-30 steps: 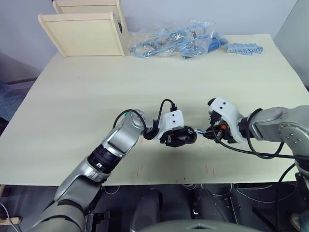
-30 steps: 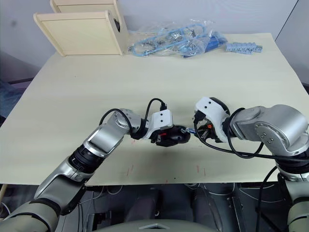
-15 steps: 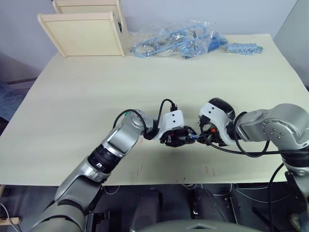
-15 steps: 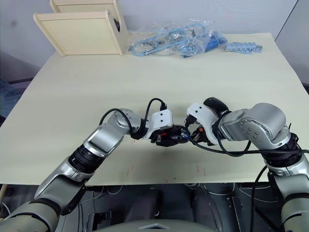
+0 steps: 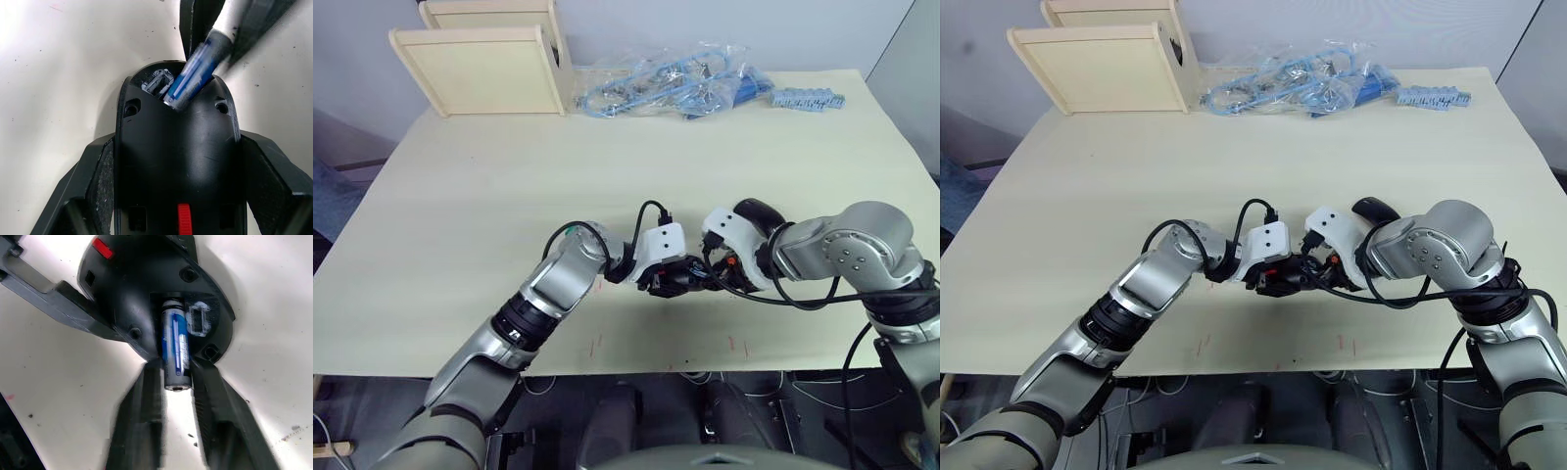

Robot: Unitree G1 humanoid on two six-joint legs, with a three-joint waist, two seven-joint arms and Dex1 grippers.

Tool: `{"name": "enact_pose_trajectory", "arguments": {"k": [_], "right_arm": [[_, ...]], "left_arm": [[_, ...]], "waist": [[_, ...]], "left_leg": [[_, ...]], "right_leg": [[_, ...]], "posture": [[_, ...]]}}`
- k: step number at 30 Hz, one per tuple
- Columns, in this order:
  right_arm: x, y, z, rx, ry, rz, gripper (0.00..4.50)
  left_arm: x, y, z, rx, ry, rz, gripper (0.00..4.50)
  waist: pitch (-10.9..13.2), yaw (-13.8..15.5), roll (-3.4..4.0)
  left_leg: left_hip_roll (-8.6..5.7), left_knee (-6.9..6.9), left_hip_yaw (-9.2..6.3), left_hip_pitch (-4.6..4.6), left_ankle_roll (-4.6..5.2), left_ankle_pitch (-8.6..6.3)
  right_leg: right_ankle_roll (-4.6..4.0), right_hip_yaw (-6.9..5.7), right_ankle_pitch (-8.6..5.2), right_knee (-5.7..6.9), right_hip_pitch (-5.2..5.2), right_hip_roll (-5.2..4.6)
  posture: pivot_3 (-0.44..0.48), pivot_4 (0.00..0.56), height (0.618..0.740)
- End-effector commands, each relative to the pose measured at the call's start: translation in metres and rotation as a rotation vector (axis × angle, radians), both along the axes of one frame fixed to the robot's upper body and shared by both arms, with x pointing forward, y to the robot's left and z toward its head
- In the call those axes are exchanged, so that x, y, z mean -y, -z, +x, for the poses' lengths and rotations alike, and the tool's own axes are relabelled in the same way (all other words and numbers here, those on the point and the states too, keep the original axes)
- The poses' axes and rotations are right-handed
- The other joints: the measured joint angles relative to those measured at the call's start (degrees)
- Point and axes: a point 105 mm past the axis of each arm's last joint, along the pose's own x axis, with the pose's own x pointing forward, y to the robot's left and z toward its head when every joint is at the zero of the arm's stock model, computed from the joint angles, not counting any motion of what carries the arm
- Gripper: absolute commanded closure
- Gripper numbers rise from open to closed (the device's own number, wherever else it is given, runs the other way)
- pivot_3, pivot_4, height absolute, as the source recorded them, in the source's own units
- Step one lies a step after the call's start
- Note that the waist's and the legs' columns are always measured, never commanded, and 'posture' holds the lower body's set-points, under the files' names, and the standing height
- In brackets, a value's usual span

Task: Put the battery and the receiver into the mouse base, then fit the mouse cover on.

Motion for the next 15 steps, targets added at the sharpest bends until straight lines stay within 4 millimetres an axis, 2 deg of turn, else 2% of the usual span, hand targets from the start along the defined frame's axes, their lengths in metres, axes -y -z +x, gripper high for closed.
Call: {"name": "enact_pose_trajectory", "arguments": {"k": [1, 4, 7, 11, 12, 14, 15], "right_arm": [[0.009, -0.009, 0.004, 0.036, 0.049, 0.046, 2.23], [0.017, -0.015, -0.005, 0.064, 0.037, 0.066, 2.23], [0.026, -0.014, -0.017, 0.158, 0.008, 0.097, 2.23], [0.031, -0.018, -0.030, 0.318, -0.041, 0.199, 2.23], [0.029, -0.022, -0.029, 0.343, -0.026, 0.269, 2.23], [0.022, -0.039, -0.032, 0.402, -0.025, 0.535, 2.23], [0.023, -0.039, -0.034, 0.388, -0.001, 0.633, 2.23]], "left_arm": [[0.006, 0.008, -0.007, -0.020, 0.022, 0.004, 1.57], [0.006, 0.008, -0.008, -0.021, 0.022, 0.003, 1.57], [0.007, 0.009, -0.008, -0.022, 0.022, 0.002, 1.57], [0.007, 0.009, -0.009, -0.023, 0.020, -0.001, 1.57], [0.007, 0.008, -0.009, -0.024, 0.019, -0.001, 1.57], [0.007, 0.008, -0.010, -0.023, 0.022, -0.001, 1.57], [0.007, 0.008, -0.009, -0.023, 0.022, -0.002, 1.57]], "waist": [[-0.04, -0.06, -0.05], [-0.03, 0.24, 0.00], [-0.04, 0.77, 0.02], [-0.05, 0.10, 0.10], [-0.06, 0.35, 0.10], [-0.18, 0.34, -0.13], [-0.18, 0.23, -0.10]], "left_leg": [[0.00, 0.00, 0.00, 0.00, 0.00, 0.00], [-0.01, 0.00, 0.00, -0.07, 0.00, 0.00], [-0.03, 0.01, -0.14, -0.29, 0.00, 0.00], [-0.06, 0.11, -0.07, -0.40, 0.01, 0.01], [-0.06, 0.11, -0.08, -0.41, 0.01, 0.01], [-0.05, 0.12, -0.22, -0.41, 0.01, 0.01], [-0.02, 0.13, -0.18, -0.40, 0.01, 0.01]], "right_leg": [[0.00, 0.00, 0.00, 0.00, 0.00, 0.00], [0.01, -0.03, 0.01, -0.04, -0.01, -0.01], [0.01, -0.20, -0.01, -0.17, -0.08, -0.04], [0.05, -0.11, -0.01, -0.01, -0.23, -0.07], [0.05, -0.12, -0.01, -0.02, -0.23, -0.06], [0.05, -0.27, -0.02, -0.05, -0.18, -0.04], [0.05, -0.23, -0.02, -0.05, -0.15, -0.01]], "posture": [[0.000, 0.150, 0.740], [0.000, 0.150, 0.740], [0.000, 0.150, 0.740], [0.000, 0.150, 0.740], [0.000, 0.150, 0.740], [0.000, 0.150, 0.740], [0.000, 0.150, 0.740]]}}
